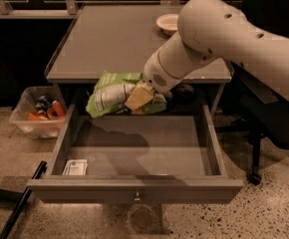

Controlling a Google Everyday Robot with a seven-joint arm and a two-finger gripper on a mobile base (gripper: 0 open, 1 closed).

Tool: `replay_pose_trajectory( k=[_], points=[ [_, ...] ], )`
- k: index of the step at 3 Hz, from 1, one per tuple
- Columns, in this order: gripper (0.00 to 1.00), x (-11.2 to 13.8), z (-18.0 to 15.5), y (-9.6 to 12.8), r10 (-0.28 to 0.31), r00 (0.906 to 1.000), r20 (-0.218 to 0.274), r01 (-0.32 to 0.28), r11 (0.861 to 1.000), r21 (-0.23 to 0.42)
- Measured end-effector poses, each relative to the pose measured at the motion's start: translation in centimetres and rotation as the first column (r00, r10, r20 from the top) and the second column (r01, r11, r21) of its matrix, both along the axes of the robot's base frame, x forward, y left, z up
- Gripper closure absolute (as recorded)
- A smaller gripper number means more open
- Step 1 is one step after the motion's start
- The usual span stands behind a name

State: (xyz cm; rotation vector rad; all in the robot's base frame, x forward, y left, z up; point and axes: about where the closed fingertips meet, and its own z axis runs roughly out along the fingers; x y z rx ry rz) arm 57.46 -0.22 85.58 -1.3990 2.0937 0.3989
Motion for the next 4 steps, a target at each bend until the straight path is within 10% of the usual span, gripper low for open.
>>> replay_pose_trajectory(
  k=[1, 2, 3, 4],
  points=[
    [1.00, -2.2, -8.3, -1.7, -0.025, 0.9871, -0.158, 0.015, 0.998, -0.065],
    [0.81, -3.9, -15.5, -2.2, -0.040, 0.9547, -0.295, 0.015, 0.996, -0.087],
    [0.58, -4.5, -18.9, -2.8, -0.080, 0.9384, -0.336, 0.049, 0.994, -0.100],
    [0.35, -3.9, -20.0, -3.1, -0.119, 0.9426, -0.312, 0.089, 0.990, -0.109]
  ],
)
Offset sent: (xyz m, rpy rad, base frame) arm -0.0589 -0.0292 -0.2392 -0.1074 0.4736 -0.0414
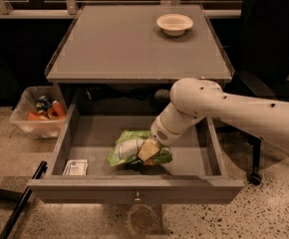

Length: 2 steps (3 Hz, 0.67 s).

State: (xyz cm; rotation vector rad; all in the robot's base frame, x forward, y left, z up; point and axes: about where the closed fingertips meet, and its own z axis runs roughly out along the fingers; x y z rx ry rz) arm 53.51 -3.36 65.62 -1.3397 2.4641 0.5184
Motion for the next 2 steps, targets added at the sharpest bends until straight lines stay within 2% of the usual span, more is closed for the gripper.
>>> replay_pose_trajectory(
  k=[1, 2],
  points=[
    [0.11, 0.90, -0.31, 0.03, -0.011, 0.9990, 0.044, 0.011, 1.000, 0.002],
    [0.00, 1.86, 0.33, -0.04, -0.020, 0.9945, 0.103, 0.019, 1.000, 0.014]
  ],
)
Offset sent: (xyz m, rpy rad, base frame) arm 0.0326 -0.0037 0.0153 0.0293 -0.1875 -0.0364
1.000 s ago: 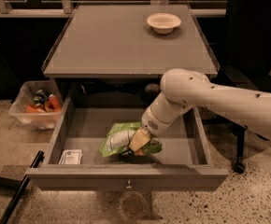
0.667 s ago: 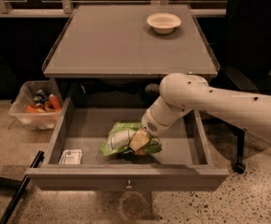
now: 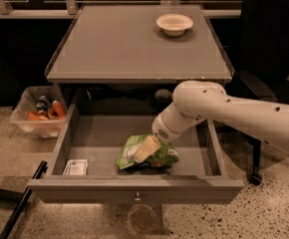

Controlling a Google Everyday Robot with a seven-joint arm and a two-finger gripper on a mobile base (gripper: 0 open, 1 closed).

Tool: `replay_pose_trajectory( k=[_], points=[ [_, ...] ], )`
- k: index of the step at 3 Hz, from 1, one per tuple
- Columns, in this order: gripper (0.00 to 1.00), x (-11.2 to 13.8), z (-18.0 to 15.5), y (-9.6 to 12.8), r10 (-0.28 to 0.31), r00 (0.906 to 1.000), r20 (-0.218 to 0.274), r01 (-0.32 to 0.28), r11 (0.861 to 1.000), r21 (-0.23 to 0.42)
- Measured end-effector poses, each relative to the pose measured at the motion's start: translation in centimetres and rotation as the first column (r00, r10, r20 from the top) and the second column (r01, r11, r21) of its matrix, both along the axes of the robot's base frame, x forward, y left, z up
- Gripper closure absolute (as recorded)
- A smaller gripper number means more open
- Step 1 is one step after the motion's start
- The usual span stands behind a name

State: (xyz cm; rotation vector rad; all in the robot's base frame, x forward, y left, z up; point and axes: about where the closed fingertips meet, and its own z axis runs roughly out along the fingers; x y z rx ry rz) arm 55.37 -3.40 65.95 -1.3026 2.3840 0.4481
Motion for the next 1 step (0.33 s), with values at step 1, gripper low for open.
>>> replay_pose_trajectory(
  k=[1],
  points=[
    [0.00, 1.15, 2.14, -0.56, -0.009, 0.9968, 0.080, 0.008, 1.000, 0.002]
  ],
)
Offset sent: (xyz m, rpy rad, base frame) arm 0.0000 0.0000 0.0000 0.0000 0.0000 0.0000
